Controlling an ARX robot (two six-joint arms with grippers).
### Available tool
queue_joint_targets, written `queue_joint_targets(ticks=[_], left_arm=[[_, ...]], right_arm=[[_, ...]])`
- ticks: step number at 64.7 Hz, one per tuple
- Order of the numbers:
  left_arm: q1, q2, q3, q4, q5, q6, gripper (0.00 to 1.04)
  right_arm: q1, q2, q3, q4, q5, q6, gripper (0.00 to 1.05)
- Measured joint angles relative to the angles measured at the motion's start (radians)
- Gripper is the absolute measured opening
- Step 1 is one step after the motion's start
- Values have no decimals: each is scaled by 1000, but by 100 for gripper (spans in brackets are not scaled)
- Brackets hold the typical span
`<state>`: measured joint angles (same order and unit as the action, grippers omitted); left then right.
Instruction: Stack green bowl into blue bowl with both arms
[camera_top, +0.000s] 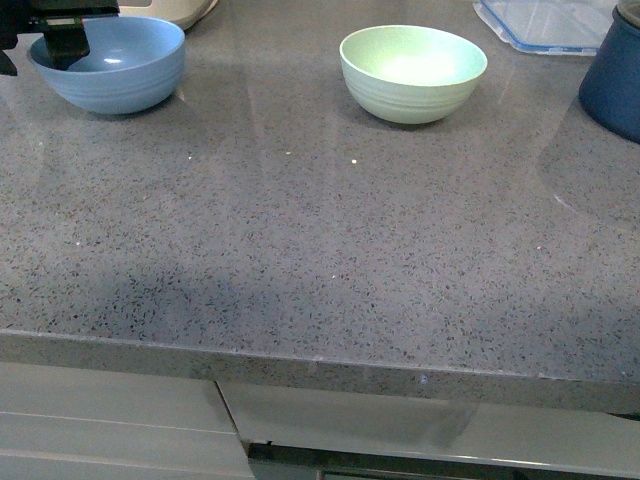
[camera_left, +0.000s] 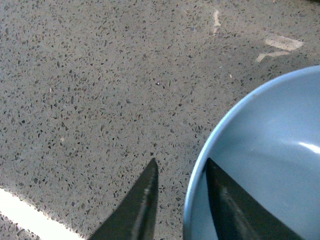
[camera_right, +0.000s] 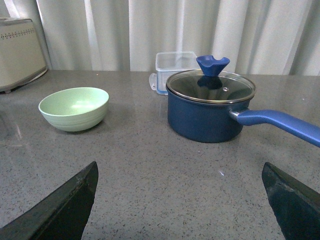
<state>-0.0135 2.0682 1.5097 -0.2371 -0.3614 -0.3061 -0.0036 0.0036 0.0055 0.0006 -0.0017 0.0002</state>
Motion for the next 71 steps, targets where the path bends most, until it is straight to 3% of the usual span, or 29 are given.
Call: queue_joint_targets(ticks=[13, 34, 71], left_arm=[[-3, -8, -2, -9, 12, -59, 4], [-39, -13, 59, -56, 18, -89, 4], [-181, 106, 295, -146, 51, -100, 4]], right_arm=[[0, 0, 0, 0, 0, 0, 95], [0, 0, 0, 0, 0, 0, 95], [0, 0, 0, 0, 0, 0, 95]])
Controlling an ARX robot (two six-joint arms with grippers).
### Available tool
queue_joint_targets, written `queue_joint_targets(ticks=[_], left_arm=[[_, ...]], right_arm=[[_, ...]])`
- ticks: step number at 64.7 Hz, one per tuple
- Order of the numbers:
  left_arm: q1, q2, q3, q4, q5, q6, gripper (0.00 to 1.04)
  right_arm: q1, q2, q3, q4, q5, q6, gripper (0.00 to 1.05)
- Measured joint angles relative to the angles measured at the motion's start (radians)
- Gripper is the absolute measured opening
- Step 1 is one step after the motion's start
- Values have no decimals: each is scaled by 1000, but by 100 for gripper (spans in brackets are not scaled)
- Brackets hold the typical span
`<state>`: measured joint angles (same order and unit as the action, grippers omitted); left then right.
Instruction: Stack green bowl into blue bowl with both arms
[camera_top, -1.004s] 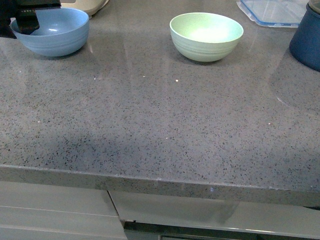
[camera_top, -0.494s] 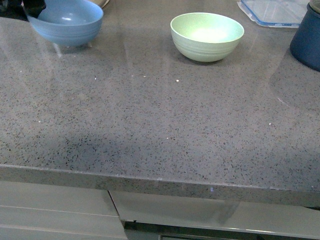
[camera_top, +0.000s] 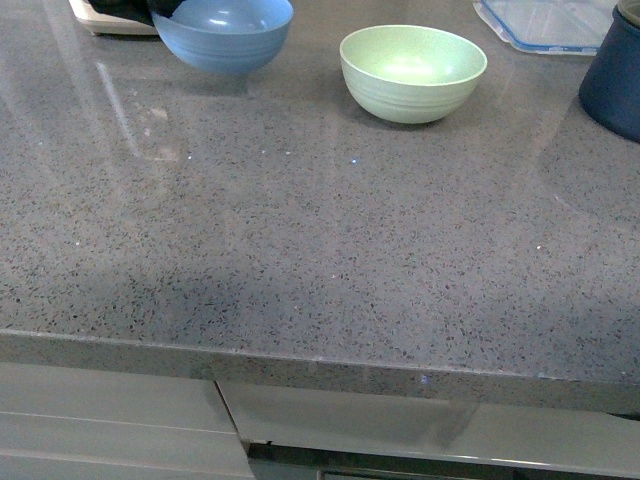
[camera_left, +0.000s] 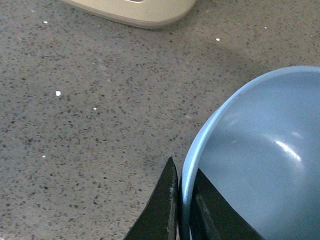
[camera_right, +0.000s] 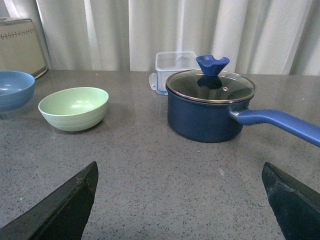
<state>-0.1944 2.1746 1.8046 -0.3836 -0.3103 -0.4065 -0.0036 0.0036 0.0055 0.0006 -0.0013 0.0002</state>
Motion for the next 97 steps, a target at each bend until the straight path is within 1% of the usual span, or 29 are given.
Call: queue_joint_targets(ticks=[23, 77, 81, 91, 97], left_arm=[[-74, 23, 45, -26, 15, -15, 4], [-70, 23, -22, 7, -8, -46, 4], [-65, 23, -22, 9, -9, -53, 15], [-50, 23, -19, 11, -31, -52, 50], [-46, 23, -12, 11, -35, -51, 65]], right_arm=[[0, 0, 0, 0, 0, 0, 95], [0, 0, 0, 0, 0, 0, 95], [0, 0, 0, 0, 0, 0, 95], [0, 0, 0, 0, 0, 0, 95], [0, 0, 0, 0, 0, 0, 95]])
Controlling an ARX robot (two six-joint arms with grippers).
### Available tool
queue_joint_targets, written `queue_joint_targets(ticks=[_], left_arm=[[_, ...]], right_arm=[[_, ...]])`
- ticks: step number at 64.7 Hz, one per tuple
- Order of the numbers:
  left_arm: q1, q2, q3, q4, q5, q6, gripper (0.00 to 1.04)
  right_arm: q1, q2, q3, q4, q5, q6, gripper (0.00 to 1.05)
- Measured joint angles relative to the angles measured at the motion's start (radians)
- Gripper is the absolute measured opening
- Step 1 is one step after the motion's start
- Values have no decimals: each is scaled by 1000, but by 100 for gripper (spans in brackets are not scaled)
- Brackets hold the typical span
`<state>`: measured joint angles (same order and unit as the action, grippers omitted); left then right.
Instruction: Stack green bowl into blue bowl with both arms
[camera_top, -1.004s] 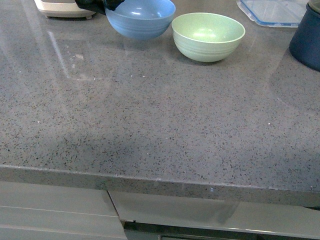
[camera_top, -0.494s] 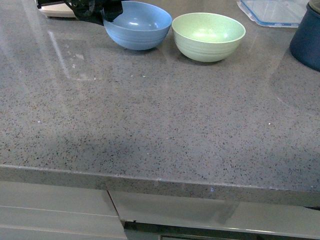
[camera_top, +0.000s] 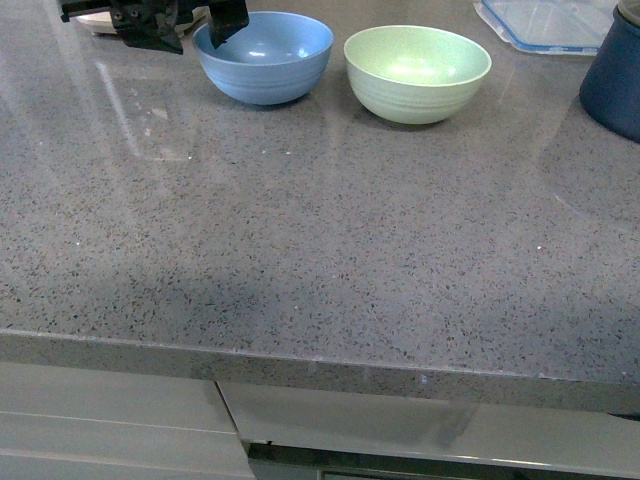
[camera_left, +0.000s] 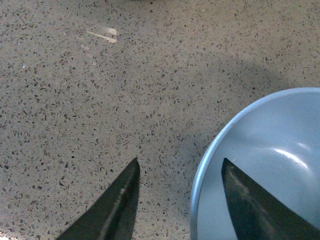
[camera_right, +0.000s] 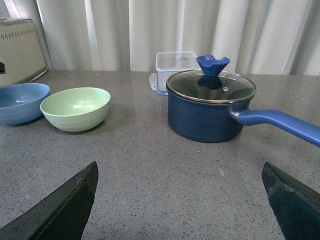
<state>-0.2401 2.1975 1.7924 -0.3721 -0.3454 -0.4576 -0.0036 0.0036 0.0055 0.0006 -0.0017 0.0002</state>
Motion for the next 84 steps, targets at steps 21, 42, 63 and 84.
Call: queue_joint_targets(ticks=[21, 42, 63, 84], left_arm=[[1, -55, 20, 14, -12, 3, 98], [18, -325, -261, 91, -97, 65, 98], [24, -467, -468, 93, -161, 143, 98], [87, -638, -993, 1061, 198, 404, 59]], right_arm=[[0, 0, 0, 0, 0, 0, 95], [0, 0, 0, 0, 0, 0, 95], [0, 0, 0, 0, 0, 0, 95], [0, 0, 0, 0, 1, 0, 95]])
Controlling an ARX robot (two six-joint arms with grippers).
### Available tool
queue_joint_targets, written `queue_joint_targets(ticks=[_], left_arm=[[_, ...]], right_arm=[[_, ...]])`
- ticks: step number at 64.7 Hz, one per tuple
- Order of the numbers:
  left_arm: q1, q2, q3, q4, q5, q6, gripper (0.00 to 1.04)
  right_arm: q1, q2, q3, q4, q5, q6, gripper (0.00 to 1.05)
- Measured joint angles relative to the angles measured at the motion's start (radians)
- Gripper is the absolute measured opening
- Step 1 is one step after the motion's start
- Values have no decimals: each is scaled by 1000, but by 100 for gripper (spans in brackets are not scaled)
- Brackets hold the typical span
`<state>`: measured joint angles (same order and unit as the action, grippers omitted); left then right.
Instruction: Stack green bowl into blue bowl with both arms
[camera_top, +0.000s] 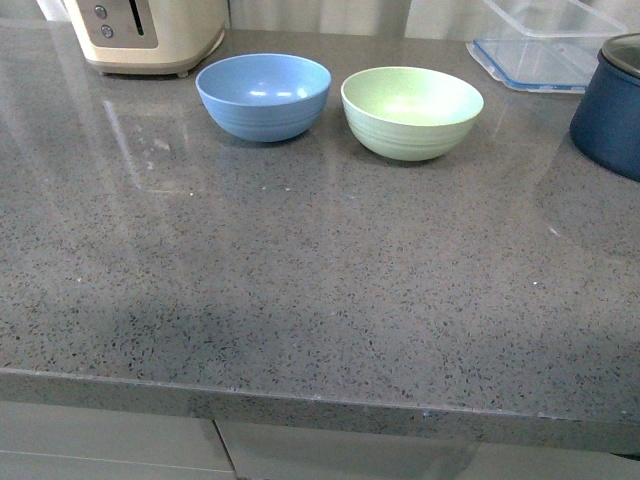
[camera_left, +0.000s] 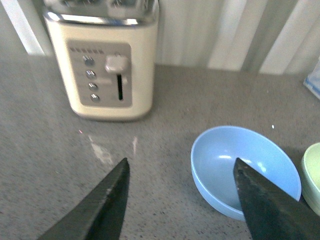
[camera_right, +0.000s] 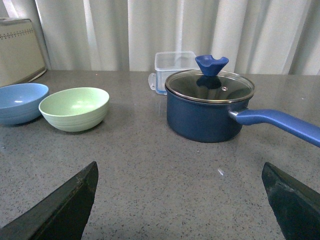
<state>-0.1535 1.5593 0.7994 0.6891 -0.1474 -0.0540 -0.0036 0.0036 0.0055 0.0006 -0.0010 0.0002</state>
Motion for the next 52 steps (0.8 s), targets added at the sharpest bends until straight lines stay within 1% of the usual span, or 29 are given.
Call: queue_joint_targets(ticks=[1, 3, 6, 9, 13, 15, 16, 32, 35, 37, 41, 52], left_arm=[[3, -9, -19, 24, 3, 2, 58], [12, -47, -84, 94, 12, 15, 50], [22, -84, -137, 136, 19, 24, 43], [35, -130, -208, 166, 26, 32, 33], [51, -189, -314, 194, 45, 38, 15], [55, -206, -343, 199, 50, 39, 9], [58, -224, -369, 203, 56, 41, 4], [89, -379, -533, 215, 82, 46, 4], [118, -410, -561, 212, 132, 46, 4], [130, -429, -576, 209, 142, 46, 4], [149, -480, -611, 194, 142, 46, 4], [151, -583, -670, 146, 144, 47, 4]], right_arm=[[0, 0, 0, 0, 0, 0, 95], [0, 0, 0, 0, 0, 0, 95], [0, 0, 0, 0, 0, 0, 95], [0, 0, 0, 0, 0, 0, 95], [0, 0, 0, 0, 0, 0, 95], [0, 0, 0, 0, 0, 0, 95], [0, 0, 0, 0, 0, 0, 95], [0, 0, 0, 0, 0, 0, 95], [0, 0, 0, 0, 0, 0, 95], [0, 0, 0, 0, 0, 0, 95], [0, 0, 0, 0, 0, 0, 95], [0, 0, 0, 0, 0, 0, 95]])
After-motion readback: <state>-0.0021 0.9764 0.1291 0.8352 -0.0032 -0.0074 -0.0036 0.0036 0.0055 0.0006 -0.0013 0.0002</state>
